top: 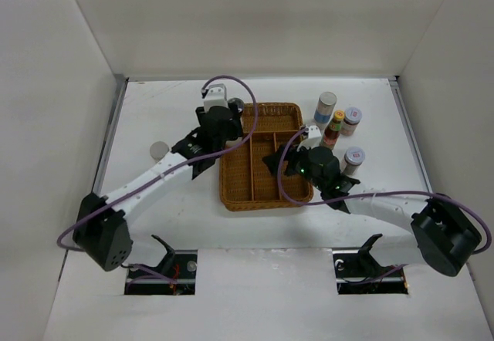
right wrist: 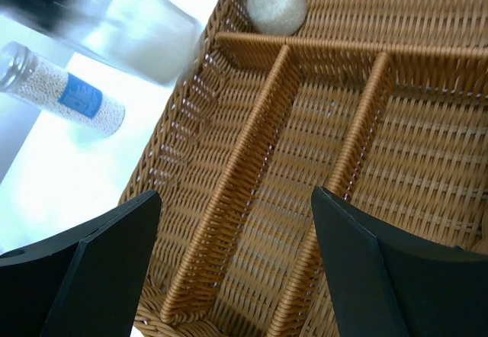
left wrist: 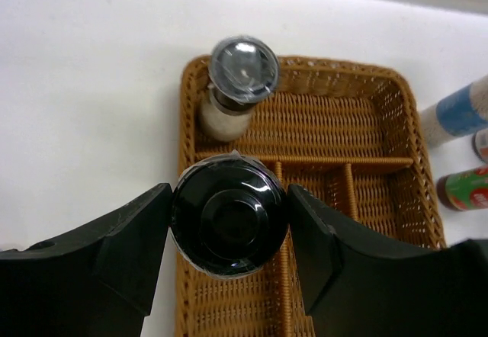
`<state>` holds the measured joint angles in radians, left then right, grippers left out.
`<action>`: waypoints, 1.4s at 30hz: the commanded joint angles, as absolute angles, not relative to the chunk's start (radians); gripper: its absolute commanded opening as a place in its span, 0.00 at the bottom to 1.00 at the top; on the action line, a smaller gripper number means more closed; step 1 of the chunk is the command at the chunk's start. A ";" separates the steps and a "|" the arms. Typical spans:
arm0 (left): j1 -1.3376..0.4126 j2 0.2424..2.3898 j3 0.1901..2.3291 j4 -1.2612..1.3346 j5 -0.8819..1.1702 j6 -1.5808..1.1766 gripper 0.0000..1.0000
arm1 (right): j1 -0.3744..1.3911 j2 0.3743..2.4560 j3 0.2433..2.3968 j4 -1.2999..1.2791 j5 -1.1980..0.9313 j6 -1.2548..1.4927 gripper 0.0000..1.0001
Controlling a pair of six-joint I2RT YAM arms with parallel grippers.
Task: Organize the condiment bottles
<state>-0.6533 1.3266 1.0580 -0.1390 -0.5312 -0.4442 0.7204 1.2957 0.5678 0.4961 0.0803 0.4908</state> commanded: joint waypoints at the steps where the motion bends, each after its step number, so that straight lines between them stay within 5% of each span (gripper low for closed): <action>1: -0.656 1.402 1.117 -0.026 -0.505 -0.434 0.27 | 0.714 1.259 0.578 0.526 0.104 0.495 0.87; 12: -0.656 1.606 1.126 0.066 -0.476 -0.443 0.30 | 0.716 1.259 0.578 0.532 0.104 0.494 0.87; 15: -0.651 1.626 1.105 0.072 -0.485 -0.443 0.44 | 0.713 1.267 0.583 0.520 0.100 0.494 0.88; 19: -0.653 1.594 1.097 0.052 -0.494 -0.437 0.75 | 0.711 1.270 0.578 0.531 0.101 0.495 0.89; 22: -0.651 1.488 1.065 0.032 -0.520 -0.430 0.84 | 0.712 1.269 0.584 0.520 0.103 0.492 0.90; 34: -0.493 1.011 0.930 -0.443 -0.658 -0.488 0.85 | 0.714 1.287 0.589 0.520 0.100 0.499 0.92; 42: -0.277 0.927 0.821 -0.422 -0.612 -0.486 0.84 | 0.716 1.292 0.594 0.523 0.095 0.497 0.94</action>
